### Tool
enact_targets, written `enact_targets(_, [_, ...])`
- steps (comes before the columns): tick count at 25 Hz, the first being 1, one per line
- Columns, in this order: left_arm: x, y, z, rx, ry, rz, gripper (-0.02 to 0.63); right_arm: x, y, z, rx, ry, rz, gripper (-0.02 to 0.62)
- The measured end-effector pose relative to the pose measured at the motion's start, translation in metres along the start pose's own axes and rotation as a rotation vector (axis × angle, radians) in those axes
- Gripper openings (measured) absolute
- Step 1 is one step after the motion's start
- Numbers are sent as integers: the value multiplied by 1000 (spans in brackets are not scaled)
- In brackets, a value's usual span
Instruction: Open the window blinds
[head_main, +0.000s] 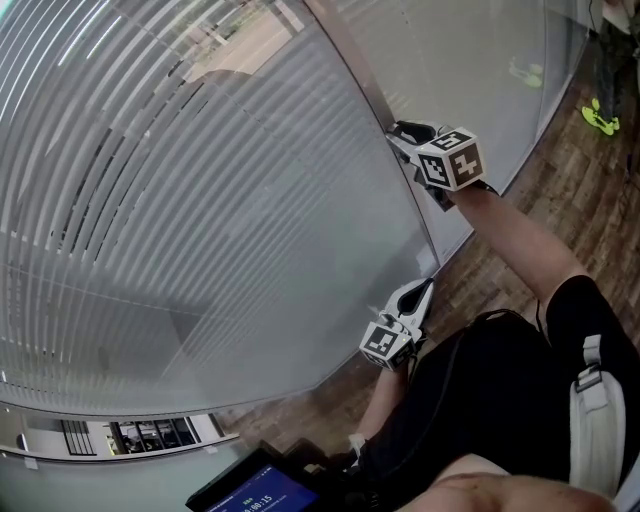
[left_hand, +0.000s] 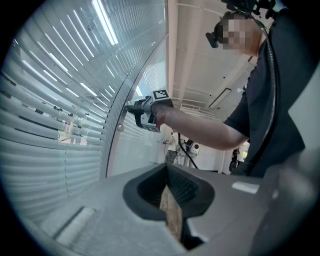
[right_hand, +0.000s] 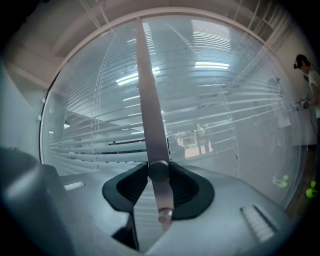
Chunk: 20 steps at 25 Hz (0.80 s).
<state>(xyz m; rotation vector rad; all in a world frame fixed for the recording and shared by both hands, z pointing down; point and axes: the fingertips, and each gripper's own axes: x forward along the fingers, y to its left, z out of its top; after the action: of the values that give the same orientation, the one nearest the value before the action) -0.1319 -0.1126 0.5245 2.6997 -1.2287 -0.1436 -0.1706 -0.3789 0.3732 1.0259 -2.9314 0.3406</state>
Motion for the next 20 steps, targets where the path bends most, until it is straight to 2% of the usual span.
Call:
enact_targets(6, [-1, 2, -3, 1, 5, 14, 2, 0, 5, -6, -220, 19, 3, 174])
enact_targets(10, [-1, 2, -4, -3, 6, 20, 2, -5, 14, 1, -454, 15, -12, 193])
enact_targets(14, [-2, 3, -3, -8, 16, 24, 2, -14, 21, 12, -841, 35, -58, 193])
enact_targets(18, [-2, 6, -5, -5, 10, 31, 2, -16, 26, 1, -1329, 71, -104, 189])
enact_targets(20, [-2, 6, -7, -5, 13, 31, 2, -14, 29, -7, -1490, 90, -112, 159])
